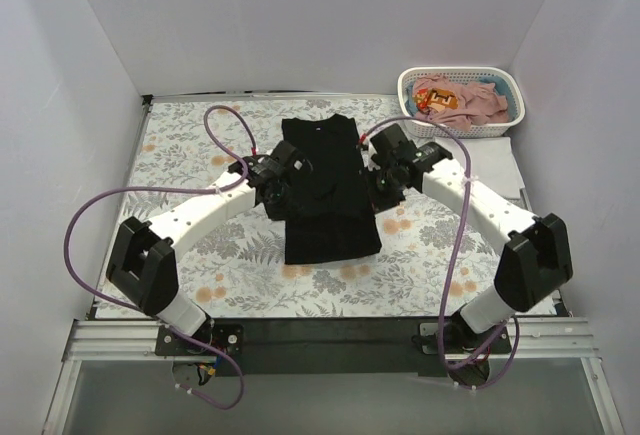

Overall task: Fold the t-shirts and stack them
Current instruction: Fold the tshirt

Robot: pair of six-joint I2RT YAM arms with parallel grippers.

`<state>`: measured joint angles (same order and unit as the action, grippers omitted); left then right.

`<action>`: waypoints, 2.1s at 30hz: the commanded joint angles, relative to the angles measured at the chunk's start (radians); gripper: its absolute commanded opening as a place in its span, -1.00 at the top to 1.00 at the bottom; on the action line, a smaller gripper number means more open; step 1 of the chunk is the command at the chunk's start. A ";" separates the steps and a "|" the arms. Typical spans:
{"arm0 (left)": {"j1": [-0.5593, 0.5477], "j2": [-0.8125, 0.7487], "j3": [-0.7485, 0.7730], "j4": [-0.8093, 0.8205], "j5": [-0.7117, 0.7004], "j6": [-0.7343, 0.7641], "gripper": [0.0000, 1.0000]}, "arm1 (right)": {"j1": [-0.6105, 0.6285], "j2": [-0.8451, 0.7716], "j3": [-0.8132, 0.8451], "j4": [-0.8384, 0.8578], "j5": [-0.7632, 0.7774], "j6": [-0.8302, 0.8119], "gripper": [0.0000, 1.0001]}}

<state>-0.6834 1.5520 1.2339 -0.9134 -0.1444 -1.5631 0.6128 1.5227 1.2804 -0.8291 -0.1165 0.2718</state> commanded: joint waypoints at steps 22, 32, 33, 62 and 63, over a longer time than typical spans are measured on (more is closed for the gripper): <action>0.185 0.206 0.079 0.422 -0.113 0.255 1.00 | -0.143 0.381 0.379 0.027 0.012 -0.187 0.97; 0.205 0.299 0.042 0.507 -0.113 0.265 0.89 | -0.168 0.465 0.341 0.111 0.018 -0.187 0.97; 0.206 0.310 0.044 0.516 -0.116 0.267 0.75 | -0.170 0.471 0.336 0.116 0.021 -0.186 0.92; -0.011 0.019 -0.344 0.515 -0.046 0.066 0.16 | -0.058 0.263 0.036 0.409 -0.115 -0.077 0.40; -0.011 0.022 -0.353 0.496 -0.043 0.058 0.16 | -0.058 0.281 0.057 0.407 -0.112 -0.089 0.40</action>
<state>-0.6994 1.5826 0.8921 -0.4026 -0.1959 -1.4670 0.5594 1.7706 1.2755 -0.4953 -0.2001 0.1833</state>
